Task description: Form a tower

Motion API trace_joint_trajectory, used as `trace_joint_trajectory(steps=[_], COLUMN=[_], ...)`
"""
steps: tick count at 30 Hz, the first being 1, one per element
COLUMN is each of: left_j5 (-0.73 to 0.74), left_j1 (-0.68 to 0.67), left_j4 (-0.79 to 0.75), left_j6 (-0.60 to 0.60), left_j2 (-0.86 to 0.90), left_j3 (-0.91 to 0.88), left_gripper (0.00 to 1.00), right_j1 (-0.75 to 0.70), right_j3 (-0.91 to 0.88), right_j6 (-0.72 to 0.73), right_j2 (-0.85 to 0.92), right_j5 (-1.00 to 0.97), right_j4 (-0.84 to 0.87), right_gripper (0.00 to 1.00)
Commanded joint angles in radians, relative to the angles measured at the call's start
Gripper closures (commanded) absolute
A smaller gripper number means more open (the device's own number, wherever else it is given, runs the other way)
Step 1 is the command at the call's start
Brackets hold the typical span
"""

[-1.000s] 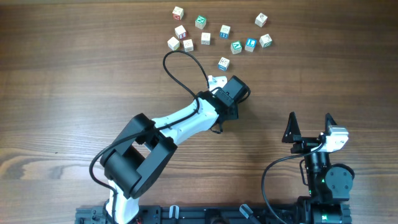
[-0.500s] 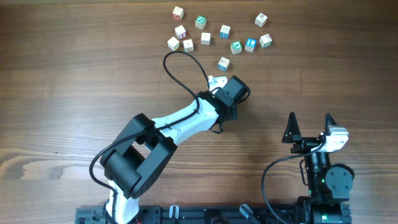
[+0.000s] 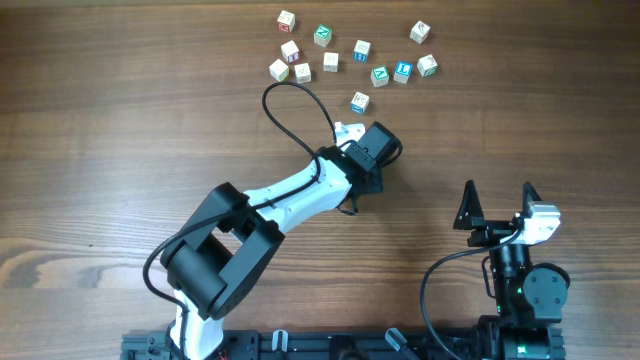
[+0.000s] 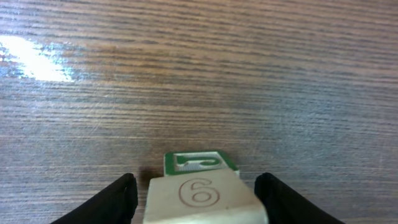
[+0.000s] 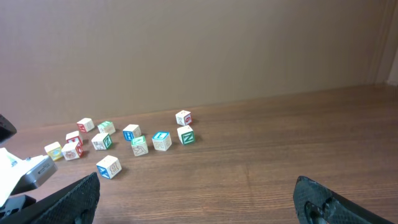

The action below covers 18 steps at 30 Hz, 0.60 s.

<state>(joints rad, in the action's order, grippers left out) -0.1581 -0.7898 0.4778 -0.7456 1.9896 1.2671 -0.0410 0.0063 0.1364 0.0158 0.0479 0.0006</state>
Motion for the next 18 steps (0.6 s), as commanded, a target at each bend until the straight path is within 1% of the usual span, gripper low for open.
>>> trace_joint_trajectory(steps=[1, 2, 6, 7, 9, 11, 12, 13, 15, 17, 18], left_j5=[-0.003, -0.008, -0.014, -0.014, -0.008, 0.05, 0.112, 0.205, 0.303, 0.307, 0.307], left_j1=[0.001, 0.001, 0.001, 0.001, 0.011, 0.046, 0.076, 0.115, 0.172, 0.186, 0.186], left_j4=[0.017, 0.02, 0.013, 0.029, 0.118, 0.214, 0.254, 0.28, 0.293, 0.301, 0.306], left_j6=[0.01, 0.01, 0.133, 0.137, 0.136, 0.136, 0.136, 0.136, 0.136, 0.136, 0.137], left_j2=[-0.049, -0.058, -0.077, -0.077, -0.077, -0.077, -0.077, -0.077, -0.076, -0.07, -0.061], left_j3=[0.001, 0.001, 0.026, 0.047, 0.113, 0.187, 0.222, 0.249, 0.261, 0.261, 0.261], left_gripper=[0.32, 0.29, 0.18, 0.15, 0.14, 0.12, 0.12, 0.12, 0.12, 0.11, 0.09], right_j1=[0.002, 0.002, 0.002, 0.002, 0.002, 0.002, 0.002, 0.002, 0.002, 0.002, 0.002], right_j3=[-0.001, -0.001, -0.001, -0.001, -0.001, -0.001, -0.001, -0.001, -0.001, -0.001, -0.001], right_j6=[-0.004, -0.005, -0.004, -0.005, -0.004, -0.004, -0.004, -0.004, -0.004, -0.004, -0.005], right_j2=[-0.006, -0.006, -0.006, -0.006, -0.006, -0.006, -0.006, -0.006, -0.006, -0.006, -0.006], right_j5=[0.002, 0.002, 0.002, 0.002, 0.002, 0.002, 0.002, 0.002, 0.002, 0.002, 0.002], right_j4=[0.002, 0.002, 0.002, 0.002, 0.002, 0.002, 0.002, 0.002, 0.002, 0.002, 0.002], right_gripper=[0.0, 0.0, 0.0, 0.0, 0.0, 0.0, 0.0, 0.0, 0.0, 0.0, 0.0])
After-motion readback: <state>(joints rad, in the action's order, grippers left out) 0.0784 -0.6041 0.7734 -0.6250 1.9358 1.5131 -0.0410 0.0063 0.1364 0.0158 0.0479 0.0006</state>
